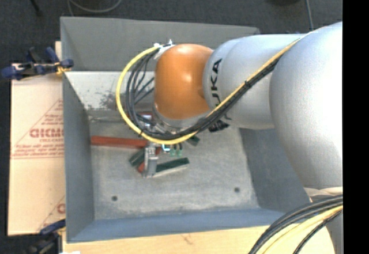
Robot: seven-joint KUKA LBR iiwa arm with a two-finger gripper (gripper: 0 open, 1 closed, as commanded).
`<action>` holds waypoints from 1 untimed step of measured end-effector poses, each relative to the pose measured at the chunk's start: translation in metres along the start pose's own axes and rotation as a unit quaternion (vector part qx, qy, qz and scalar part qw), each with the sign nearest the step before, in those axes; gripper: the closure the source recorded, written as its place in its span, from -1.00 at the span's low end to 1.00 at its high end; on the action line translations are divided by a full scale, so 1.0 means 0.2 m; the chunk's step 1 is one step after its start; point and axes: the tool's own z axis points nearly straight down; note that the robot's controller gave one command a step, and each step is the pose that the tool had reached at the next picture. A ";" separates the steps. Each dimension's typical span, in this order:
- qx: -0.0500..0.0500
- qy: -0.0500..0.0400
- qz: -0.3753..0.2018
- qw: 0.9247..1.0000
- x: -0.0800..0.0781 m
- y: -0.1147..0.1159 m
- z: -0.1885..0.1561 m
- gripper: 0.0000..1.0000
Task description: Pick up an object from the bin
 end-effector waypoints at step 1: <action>-0.002 -0.004 0.051 0.999 -0.28 0.41 0.34 -1.00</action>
Offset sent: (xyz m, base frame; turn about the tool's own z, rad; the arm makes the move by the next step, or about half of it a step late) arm 0.0541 0.0789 -0.0666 0.1069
